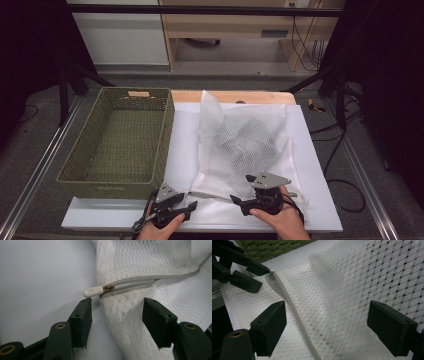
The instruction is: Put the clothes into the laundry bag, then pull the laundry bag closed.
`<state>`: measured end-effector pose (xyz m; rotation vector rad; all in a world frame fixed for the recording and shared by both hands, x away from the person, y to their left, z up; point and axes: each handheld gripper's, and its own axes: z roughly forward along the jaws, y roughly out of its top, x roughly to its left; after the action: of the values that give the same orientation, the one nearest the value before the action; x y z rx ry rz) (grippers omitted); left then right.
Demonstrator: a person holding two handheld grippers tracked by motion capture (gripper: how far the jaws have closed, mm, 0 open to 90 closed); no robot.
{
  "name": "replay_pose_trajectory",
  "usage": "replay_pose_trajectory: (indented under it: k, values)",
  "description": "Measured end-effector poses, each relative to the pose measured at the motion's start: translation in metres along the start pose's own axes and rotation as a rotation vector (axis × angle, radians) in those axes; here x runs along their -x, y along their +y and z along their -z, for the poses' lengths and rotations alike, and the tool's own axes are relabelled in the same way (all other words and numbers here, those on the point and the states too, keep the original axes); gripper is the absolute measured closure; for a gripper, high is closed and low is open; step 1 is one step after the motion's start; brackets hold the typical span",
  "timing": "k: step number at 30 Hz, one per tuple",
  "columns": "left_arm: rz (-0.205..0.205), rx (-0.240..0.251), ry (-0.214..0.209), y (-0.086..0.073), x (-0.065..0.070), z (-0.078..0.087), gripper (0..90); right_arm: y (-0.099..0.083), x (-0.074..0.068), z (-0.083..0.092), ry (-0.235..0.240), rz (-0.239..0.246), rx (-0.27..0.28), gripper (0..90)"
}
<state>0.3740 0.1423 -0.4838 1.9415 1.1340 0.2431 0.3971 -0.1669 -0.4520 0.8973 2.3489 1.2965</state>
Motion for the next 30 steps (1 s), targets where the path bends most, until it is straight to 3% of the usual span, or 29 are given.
replay_pose_trajectory:
  k: [11,20,25,30]
  values:
    - [-0.024,-0.008,-0.009,0.003,-0.003,-0.003,45.7,0.001,-0.002,-0.001,0.004,-0.001,-0.003,16.7]
    - [-0.044,-0.006,-0.002,0.003,0.000,-0.005,44.6,0.005,-0.005,-0.002,0.003,0.009,0.003,17.0]
    - [-0.095,-0.014,0.025,0.002,0.006,-0.006,41.2,0.004,-0.005,-0.001,0.000,0.007,-0.003,17.0]
    - [-0.154,-0.027,0.072,0.001,0.013,-0.008,44.6,0.004,-0.003,0.001,-0.005,0.009,0.000,17.1]
